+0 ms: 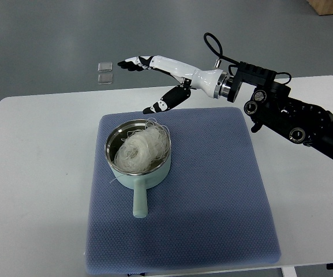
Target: Put vermicelli into pot with right hand
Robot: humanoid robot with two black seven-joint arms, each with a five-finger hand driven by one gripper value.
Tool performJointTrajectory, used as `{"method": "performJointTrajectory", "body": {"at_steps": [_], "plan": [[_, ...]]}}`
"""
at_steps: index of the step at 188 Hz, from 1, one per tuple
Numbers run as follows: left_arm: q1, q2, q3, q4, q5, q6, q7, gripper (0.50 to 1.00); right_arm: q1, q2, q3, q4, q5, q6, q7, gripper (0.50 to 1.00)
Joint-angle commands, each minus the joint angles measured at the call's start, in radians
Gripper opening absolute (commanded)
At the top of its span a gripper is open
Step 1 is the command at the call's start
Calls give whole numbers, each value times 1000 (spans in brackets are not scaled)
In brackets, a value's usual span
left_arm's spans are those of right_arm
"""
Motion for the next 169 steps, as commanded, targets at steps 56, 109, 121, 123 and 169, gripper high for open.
{"method": "performJointTrajectory", "body": {"at_steps": [56,109,121,123,169], "plan": [[0,0,-2,0,0,0,-1,1000,-229,17,136,-224,619,-94,-1,915],[0,0,-2,0,0,0,1,1000,-273,21,127,-234,710,-208,1,928],[0,0,-2,0,0,0,-1,1000,-276,23,129,-237,710,-217,3,928],[0,0,-2,0,0,0,-1,1000,-276,23,129,-237,710,-217,3,928],[1,0,-2,0,0,0,-1,1000,-278,44,141,-236,711,-237,10,928]]}}
